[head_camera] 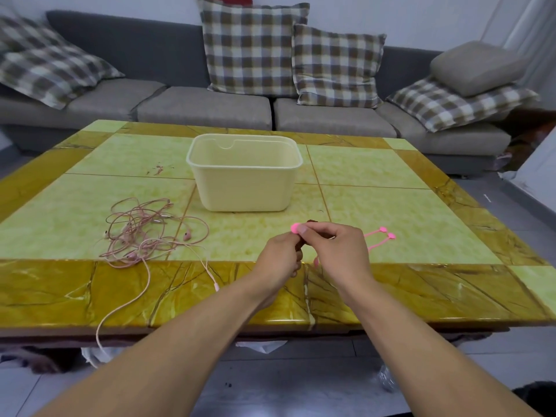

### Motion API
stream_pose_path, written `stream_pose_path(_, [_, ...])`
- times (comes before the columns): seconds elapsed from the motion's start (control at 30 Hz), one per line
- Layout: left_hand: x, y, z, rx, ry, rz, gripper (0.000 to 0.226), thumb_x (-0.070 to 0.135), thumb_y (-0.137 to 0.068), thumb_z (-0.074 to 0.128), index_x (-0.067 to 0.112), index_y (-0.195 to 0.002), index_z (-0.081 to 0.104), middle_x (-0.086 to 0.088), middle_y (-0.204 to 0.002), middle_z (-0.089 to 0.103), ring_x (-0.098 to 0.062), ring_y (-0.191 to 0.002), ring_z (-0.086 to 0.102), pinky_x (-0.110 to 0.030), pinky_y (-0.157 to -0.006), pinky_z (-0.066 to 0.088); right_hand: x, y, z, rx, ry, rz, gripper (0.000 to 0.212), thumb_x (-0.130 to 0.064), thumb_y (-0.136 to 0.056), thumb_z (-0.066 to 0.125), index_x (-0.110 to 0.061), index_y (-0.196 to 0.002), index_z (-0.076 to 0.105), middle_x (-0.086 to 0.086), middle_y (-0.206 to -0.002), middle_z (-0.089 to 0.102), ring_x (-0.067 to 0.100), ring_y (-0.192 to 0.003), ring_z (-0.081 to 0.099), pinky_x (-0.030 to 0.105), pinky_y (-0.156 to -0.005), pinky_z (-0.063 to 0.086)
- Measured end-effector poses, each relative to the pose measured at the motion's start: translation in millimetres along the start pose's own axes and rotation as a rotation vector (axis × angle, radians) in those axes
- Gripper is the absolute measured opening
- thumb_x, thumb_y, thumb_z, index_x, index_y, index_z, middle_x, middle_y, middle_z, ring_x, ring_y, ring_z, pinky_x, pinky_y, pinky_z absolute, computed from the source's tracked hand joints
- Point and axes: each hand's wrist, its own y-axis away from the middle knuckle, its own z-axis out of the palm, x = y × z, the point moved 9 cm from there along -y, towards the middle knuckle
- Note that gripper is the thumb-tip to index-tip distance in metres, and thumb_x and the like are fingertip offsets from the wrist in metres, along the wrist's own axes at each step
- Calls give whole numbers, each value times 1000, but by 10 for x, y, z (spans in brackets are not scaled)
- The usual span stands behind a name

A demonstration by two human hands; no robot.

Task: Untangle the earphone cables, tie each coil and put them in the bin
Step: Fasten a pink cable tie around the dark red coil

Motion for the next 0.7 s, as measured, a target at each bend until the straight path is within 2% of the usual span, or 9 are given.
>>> stream_pose_path(0.03, [1,10,2,3,36,-6,40,25,-107,33,19,-100,72,8,-56,34,-12,-55,30,-29,-56,28,-10,6,2,4,-1,-3,4,-34,-80,85,-33,-80,81,-23,-80,75,-6,-63,64,13,-65,47])
stream_pose_path(0.1, [16,28,-10,13,110,-17,43,25,-106,32,16,-94,72,5,-58,33,-13,-57,30,-31,-57,29,-32,14,-11,33,17,-21,6,-32,-80,86,-34,-78,80,-24,-75,73,-9,-72,65,4,-61,44])
stream_pose_path(0.17, [29,31,-2,3,138,-10,45,29,-105,32,16,-91,73,2,-60,31,-15,-58,30,-32,-58,30,-48,26,-28,57,50,-32,7,-30,-81,84,-34,-78,80,-20,-72,72,-15,-77,63,1,-61,42])
stream_pose_path(0.23, [29,37,-2,2,113,0,44,34,-108,35,18,-91,72,4,-59,32,-13,-57,31,-31,-59,30,-66,28,-18,48,102,-49,8,-29,-85,81,-35,-80,79,-24,-77,70,-22,-79,59,0,-62,41])
stream_pose_path(0.37, [20,23,-69,61,88,22,41,33,-110,36,16,-87,64,10,-55,36,-11,-55,33,-29,-58,31,-132,38,68,-49,215,-98,13,-27,-94,71,-36,-95,80,-25,-90,68,-14,-88,59,5,-73,41])
stream_pose_path(0.47, [41,-17,-183,151,95,55,41,35,-109,36,15,-80,56,13,-50,38,-12,-55,33,-31,-58,30,-132,87,127,-104,139,-89,17,-21,-94,71,-35,-100,80,-22,-91,73,-7,-90,66,11,-79,46])
stream_pose_path(0.57, [80,-51,-230,157,153,75,42,36,-109,38,11,-89,65,13,-51,40,-11,-54,32,-31,-58,30,-57,110,123,-128,-75,54,3,-24,-88,78,-23,-91,79,-8,-79,77,-5,-74,69,21,-77,46])
stream_pose_path(0.63, [129,-64,-233,113,179,83,44,37,-109,39,4,-101,67,11,-53,36,-10,-52,31,-28,-56,29,85,111,142,-213,-82,215,13,-31,-89,77,-19,-92,78,-8,-74,75,0,-64,61,24,-71,39])
stream_pose_path(0.7, [203,-64,-221,39,201,104,42,39,-108,40,11,-95,68,8,-56,29,-10,-52,28,-26,-54,27,222,115,152,-309,-50,340,18,-35,-89,75,-19,-96,80,-9,-71,69,10,-70,53,29,-71,35])
